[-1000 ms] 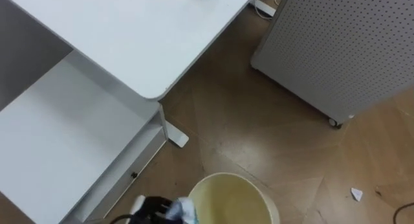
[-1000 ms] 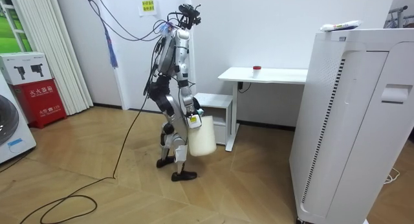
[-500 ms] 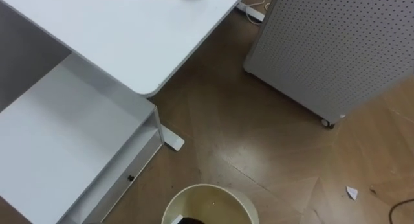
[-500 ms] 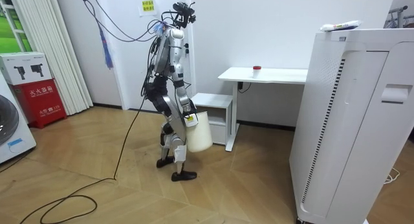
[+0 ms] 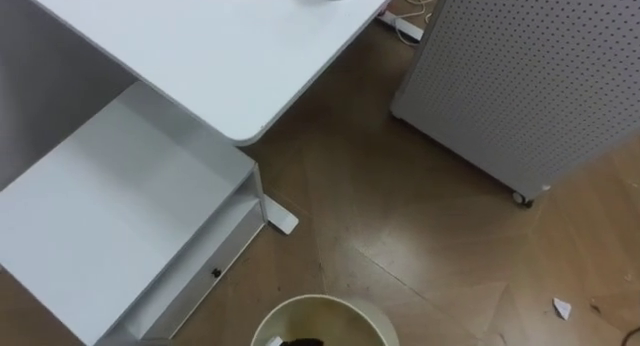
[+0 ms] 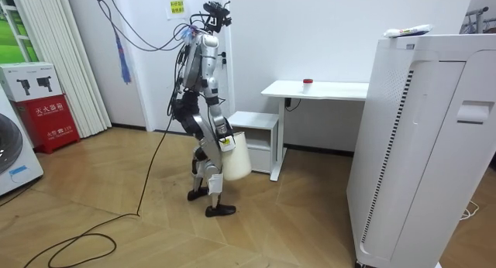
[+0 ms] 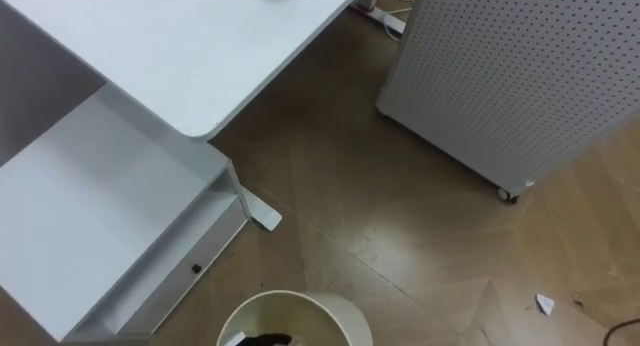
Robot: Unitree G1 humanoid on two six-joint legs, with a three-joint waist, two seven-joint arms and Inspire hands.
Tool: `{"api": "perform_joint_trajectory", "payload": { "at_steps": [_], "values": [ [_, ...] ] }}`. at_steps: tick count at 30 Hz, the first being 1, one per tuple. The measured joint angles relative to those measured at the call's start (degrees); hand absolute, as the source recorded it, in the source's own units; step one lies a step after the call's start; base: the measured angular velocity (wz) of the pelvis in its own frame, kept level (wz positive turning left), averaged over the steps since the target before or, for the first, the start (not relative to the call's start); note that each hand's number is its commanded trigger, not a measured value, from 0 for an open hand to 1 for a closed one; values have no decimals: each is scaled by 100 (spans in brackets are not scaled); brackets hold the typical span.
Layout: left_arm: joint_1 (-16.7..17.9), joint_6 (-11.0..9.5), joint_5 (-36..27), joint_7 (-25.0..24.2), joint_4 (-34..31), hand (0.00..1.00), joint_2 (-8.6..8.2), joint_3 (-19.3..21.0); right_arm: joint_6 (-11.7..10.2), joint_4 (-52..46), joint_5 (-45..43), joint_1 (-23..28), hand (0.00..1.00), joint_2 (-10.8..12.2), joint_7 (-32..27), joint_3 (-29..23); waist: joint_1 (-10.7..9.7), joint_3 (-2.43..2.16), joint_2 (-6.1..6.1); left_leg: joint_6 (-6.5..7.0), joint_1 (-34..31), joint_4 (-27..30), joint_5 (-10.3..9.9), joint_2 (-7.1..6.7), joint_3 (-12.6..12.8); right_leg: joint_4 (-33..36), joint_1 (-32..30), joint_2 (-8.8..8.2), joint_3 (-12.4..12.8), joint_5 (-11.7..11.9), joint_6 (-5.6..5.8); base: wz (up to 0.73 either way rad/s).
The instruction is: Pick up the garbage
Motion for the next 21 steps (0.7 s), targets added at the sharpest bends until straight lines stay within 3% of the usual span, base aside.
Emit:
{"api": "perform_joint_trajectory", "payload": {
  "at_steps": [8, 17, 21],
  "values": [
    [65, -36, 103, 113, -11, 0, 143, 88, -5, 74, 68, 29, 100, 0, 55, -76, 24, -13, 17, 1, 84, 20, 0, 7, -19, -3, 93, 9, -15, 12, -9, 0],
    [198, -398, 478, 234, -111, 0, 228, 288, -133, 255, 127, 252, 100, -103, 251, -113, 136, -126, 199, -14, 688, -349, 19, -14, 0, -297, 694, 58, -33, 46, 23, 0],
    [242, -401, 914, 237, -400, 0, 309, 335, -130, 257, 151, 317, 100, -108, 323, -173, 141, -128, 204, -15, 884, -385, 18, -25, 19, -317, 855, 62, -29, 34, 40, 0]
  ]
}}
